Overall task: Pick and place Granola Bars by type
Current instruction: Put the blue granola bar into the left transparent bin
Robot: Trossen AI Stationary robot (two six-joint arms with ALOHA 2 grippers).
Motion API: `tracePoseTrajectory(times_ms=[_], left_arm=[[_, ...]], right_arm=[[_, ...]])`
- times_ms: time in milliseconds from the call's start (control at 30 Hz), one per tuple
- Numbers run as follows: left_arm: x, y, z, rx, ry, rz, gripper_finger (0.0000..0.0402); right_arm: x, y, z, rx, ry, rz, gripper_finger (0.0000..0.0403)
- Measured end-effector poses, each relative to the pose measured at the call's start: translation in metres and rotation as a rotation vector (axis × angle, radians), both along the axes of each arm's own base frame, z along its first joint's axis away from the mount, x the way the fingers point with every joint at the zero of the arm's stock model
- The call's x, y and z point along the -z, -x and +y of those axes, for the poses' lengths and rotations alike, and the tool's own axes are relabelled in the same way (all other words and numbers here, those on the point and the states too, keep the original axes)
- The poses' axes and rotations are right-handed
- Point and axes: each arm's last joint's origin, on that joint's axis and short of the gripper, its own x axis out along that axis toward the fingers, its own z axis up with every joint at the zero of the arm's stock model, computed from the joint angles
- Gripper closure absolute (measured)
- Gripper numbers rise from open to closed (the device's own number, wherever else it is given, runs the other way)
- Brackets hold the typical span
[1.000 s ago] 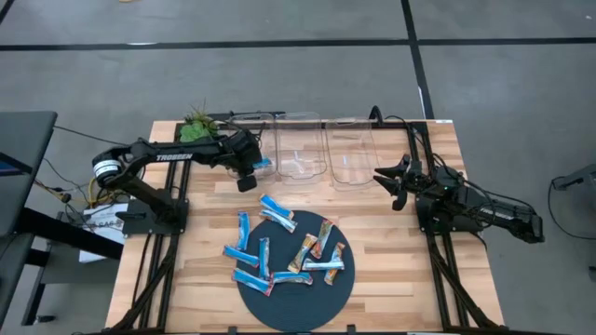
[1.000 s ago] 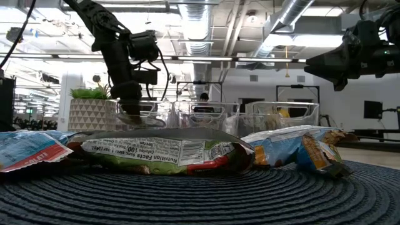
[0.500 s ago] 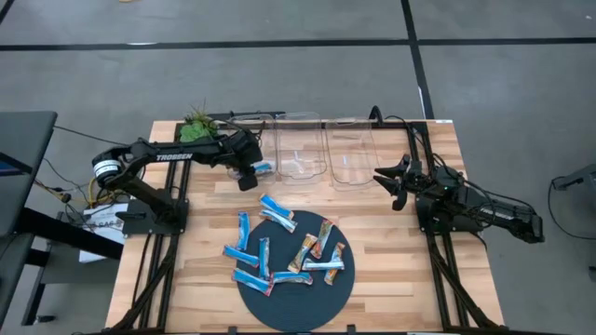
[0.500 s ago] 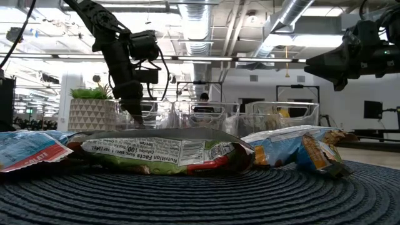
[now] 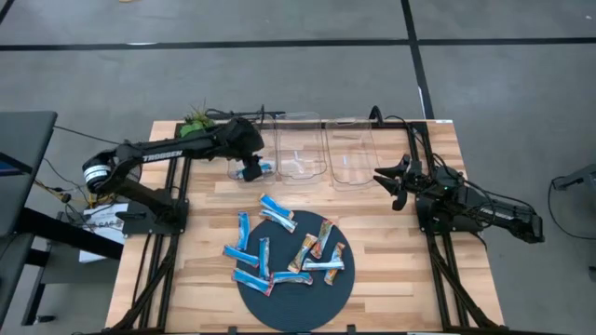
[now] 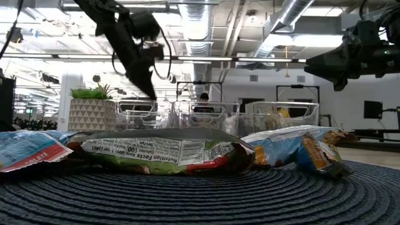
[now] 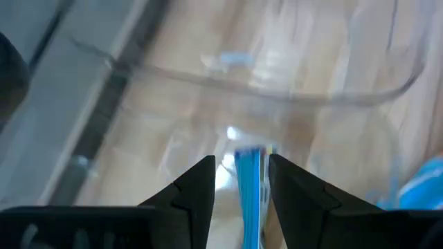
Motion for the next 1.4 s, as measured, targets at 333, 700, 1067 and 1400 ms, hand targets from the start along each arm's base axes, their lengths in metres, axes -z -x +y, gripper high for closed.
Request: tracePoseTrajectory(times_ms=[333,700,1067,1400], left_arm=[[-0.066,-0.006,-0.042,0.123,-0.068,-0.226,0.0272],[-0.100,-0.017,-0.105,0.331,-0.038,-0.359,0.0272],[-0.092,-0.016,-0.125,0.174,0.187,-0.363,0.0272],[-0.075,0.000,-0.151,-0.097,0.422,-0.204,0.0272]], right_arm=[[0.000,0.000,0.000,0.000,0.000,0.000,0.0280],[0.000,0.000,0.000,0.000,0.000,0.000,0.0280],[0.000,0.000,0.000,-0.001,0.000,0.000,0.0280],[0.000,0.000,0.000,-0.001,0.000,0.000,0.0280]])
